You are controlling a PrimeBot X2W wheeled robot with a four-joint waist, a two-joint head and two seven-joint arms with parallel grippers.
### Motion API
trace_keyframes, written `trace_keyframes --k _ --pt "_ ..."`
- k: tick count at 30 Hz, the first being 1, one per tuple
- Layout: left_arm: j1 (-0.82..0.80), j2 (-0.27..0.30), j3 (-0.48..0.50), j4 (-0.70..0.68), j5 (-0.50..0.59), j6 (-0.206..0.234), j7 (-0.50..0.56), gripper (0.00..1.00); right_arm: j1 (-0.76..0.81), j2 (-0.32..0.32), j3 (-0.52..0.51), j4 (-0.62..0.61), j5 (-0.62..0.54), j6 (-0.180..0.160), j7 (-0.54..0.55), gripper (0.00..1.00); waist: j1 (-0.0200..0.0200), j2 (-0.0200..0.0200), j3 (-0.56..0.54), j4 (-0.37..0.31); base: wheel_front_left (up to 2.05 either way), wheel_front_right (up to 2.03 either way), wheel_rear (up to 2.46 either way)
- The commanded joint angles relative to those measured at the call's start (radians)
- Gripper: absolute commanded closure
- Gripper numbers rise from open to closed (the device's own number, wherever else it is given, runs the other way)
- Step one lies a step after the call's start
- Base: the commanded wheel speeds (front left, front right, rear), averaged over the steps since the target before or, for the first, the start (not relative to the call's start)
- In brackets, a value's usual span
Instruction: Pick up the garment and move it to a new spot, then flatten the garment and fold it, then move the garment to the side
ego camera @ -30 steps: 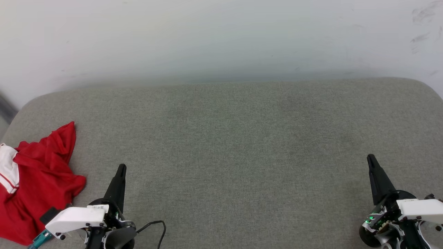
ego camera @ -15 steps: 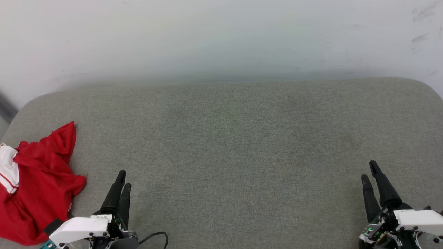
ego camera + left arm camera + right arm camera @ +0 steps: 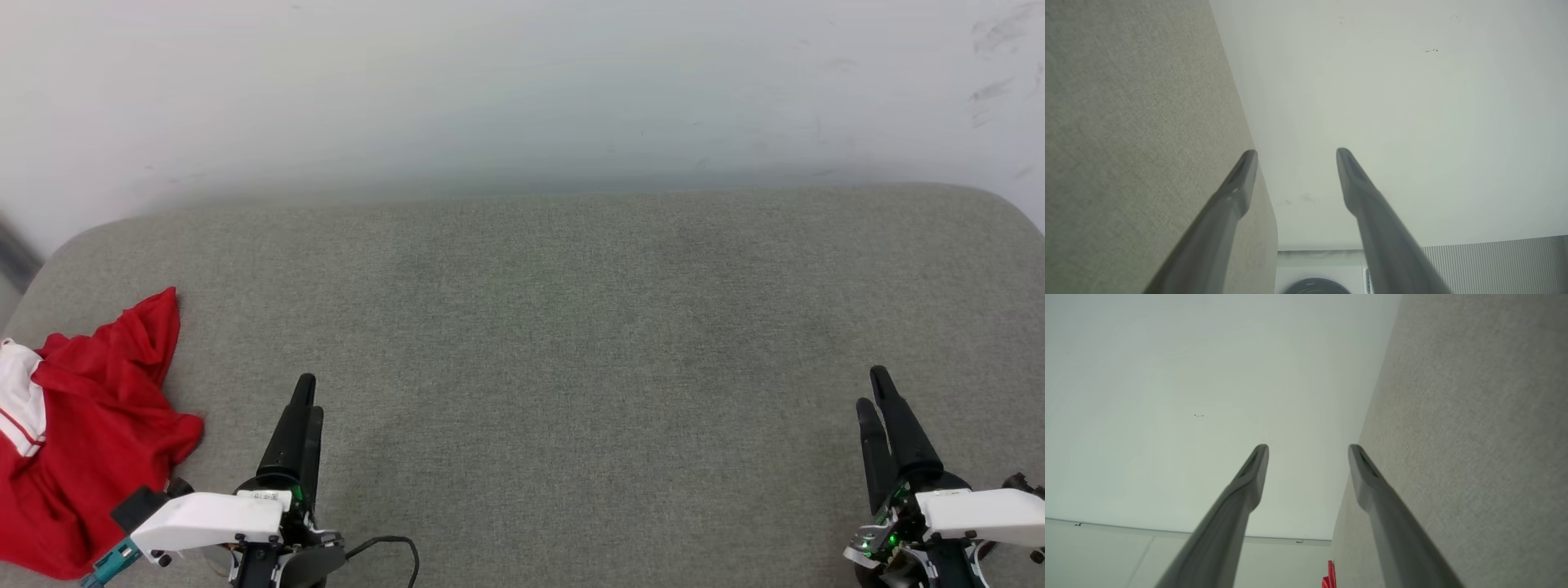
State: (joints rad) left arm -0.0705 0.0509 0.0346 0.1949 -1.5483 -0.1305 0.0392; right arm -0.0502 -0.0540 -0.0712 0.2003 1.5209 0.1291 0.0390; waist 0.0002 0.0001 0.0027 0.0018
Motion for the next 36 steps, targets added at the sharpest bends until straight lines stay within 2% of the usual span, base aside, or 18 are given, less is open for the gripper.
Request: trace_keyframes --k 1,21,36 --pt "-0.018 0.010 -0.005 -0.030 0.039 0.000 -0.012 0.00 -0.008 -0.014 0.007 -0.032 -0.036 0.002 -0.013 0.00 -0.0002 -0.0001 0.000 0.000 0.00 0.00 0.00" --pt "-0.010 0.020 -0.053 -0.114 0.481 0.000 -0.092 0.00 -0.003 -0.032 0.036 -0.125 -0.531 0.002 -0.072 0.00 -0.0002 -0.0001 -0.006 0.004 0.00 0.00 0.00" --pt "0.008 0.041 -0.062 -0.131 0.790 0.001 -0.138 0.00 0.004 -0.042 0.040 -0.167 -0.827 0.002 -0.064 0.00 -0.0002 -0.0001 -0.007 0.006 0.00 0.00 0.00"
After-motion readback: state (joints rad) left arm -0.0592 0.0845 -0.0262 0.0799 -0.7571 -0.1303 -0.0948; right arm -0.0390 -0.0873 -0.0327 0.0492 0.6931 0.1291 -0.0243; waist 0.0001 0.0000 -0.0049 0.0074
